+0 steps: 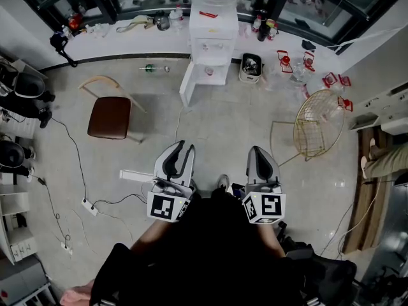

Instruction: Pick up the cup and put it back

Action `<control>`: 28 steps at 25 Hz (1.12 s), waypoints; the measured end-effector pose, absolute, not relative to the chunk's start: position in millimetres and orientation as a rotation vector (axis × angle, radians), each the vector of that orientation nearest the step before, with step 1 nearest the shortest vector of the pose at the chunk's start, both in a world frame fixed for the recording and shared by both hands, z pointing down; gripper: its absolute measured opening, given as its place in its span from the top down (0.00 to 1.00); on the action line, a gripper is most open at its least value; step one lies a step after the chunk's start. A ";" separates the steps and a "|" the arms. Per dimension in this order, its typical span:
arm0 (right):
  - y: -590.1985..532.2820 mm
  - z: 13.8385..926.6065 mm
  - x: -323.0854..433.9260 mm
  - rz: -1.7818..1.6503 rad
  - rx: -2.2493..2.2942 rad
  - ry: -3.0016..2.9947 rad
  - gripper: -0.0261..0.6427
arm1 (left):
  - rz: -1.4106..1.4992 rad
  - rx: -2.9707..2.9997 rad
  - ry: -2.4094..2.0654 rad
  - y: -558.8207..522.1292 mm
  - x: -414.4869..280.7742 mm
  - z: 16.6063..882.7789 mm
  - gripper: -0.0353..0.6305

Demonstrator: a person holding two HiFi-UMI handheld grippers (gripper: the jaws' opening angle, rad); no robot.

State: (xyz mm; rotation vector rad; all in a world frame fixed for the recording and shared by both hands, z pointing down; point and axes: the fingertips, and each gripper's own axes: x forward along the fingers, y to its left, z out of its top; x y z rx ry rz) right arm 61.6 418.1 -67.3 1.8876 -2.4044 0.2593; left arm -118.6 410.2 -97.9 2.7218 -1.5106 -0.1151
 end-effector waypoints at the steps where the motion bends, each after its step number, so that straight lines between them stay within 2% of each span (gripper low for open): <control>1: 418.1 -66.7 61.7 0.261 1.887 -2.406 0.97 | -0.101 2.713 -1.512 408.7 -117.5 -95.3 0.69; 2: 418.5 -66.1 61.7 0.262 1.886 -2.407 0.97 | -0.082 2.703 -1.511 407.3 -116.5 -91.6 0.57; 4: 420.1 -64.9 61.3 0.265 1.885 -2.405 0.97 | -0.056 2.688 -1.500 407.1 -115.3 -84.8 0.53; 28: 396.1 -54.3 10.7 0.286 1.937 -2.391 0.97 | 0.027 2.652 -1.426 388.8 -165.4 -47.9 0.52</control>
